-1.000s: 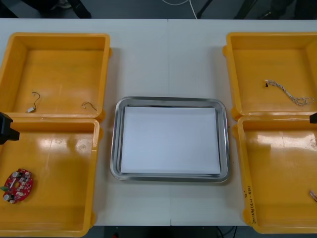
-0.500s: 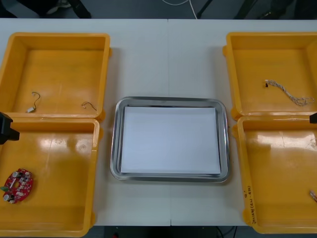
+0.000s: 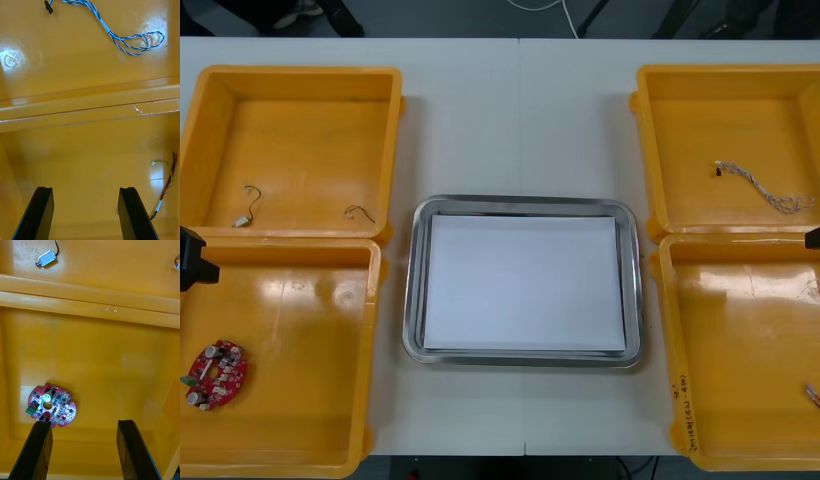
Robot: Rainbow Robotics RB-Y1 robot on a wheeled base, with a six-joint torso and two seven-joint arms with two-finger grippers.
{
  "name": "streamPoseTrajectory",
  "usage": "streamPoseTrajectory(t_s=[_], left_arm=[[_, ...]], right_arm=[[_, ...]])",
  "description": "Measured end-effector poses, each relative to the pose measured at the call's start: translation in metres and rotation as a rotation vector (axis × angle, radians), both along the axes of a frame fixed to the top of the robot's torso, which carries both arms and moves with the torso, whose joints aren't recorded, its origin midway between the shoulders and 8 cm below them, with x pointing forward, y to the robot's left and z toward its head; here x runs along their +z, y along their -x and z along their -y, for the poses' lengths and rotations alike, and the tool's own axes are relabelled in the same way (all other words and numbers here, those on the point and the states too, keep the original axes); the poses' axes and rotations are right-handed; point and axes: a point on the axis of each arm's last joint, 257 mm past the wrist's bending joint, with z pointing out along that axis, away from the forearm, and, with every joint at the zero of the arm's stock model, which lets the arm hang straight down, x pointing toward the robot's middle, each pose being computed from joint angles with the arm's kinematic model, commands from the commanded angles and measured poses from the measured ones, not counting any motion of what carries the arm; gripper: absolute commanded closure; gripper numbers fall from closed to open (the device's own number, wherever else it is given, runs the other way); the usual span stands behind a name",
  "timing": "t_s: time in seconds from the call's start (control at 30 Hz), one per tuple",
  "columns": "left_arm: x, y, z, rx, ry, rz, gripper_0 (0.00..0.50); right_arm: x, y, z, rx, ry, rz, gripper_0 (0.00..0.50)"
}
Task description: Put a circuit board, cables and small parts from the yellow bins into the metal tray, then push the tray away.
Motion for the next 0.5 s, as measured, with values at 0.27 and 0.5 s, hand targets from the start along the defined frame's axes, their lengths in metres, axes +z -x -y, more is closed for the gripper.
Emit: streamPoseTrajectory(t_s=[0.27,0.5], left_arm=[[0.0000,0.0000,0.0000,0.000,0.000,0.000,0.000],[-0.0075,0.0041,-0.0005,0.008,0.010,-0.019,0.000]], right_arm=[[0.0000,0.0000,0.0000,0.000,0.000,0.000,0.000],[-0.0001,0.0001,0.0002,0.000,0.000,-0.001,0.000]])
